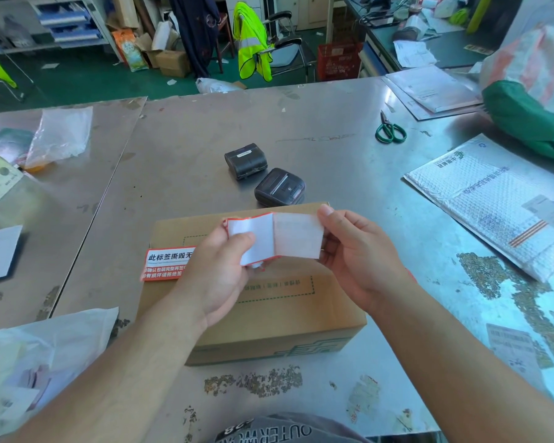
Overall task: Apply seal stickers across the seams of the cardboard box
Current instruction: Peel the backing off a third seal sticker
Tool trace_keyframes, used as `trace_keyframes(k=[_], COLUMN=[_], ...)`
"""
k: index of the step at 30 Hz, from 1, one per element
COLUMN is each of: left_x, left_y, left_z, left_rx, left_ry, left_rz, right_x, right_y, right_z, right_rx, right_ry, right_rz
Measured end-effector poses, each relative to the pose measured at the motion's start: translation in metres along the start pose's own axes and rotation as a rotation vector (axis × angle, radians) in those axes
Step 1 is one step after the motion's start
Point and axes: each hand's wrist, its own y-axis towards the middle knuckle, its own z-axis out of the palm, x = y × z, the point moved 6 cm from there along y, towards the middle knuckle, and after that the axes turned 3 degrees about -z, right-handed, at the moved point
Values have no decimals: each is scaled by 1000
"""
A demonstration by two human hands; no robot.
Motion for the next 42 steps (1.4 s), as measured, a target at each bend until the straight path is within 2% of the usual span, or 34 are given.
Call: trace_keyframes(k=[6, 12, 20, 27, 32, 36, 40, 42], left_x=[-1, -3, -7, -13, -15, -22, -30, -31], left_y=[4, 7, 5, 6, 5, 2, -4, -7], left_z=[-16, -24, -18, -11, -10, -10, -2, 4], left_rx=[-123, -195, -96, -14, -60, -21, -77, -133], left_ry=[62, -83, -81, -101, -98, 115, 683, 892], left_rz=[4, -4, -1, 70, 145, 197, 436, 527], right_x=[2, 6, 4, 7, 6, 5, 4, 1], right_y=[3, 7, 9, 9, 8, 7, 6, 6], right_z=[-10, -16, -13, -10, -6, -2, 3, 7], right_rx=[-47, -146, -168, -170, -164, -179, -189, -176], right_ry=[24, 132, 160, 157, 156, 159, 158, 155], right_rz=[51, 72, 76, 81, 91, 111, 130, 146])
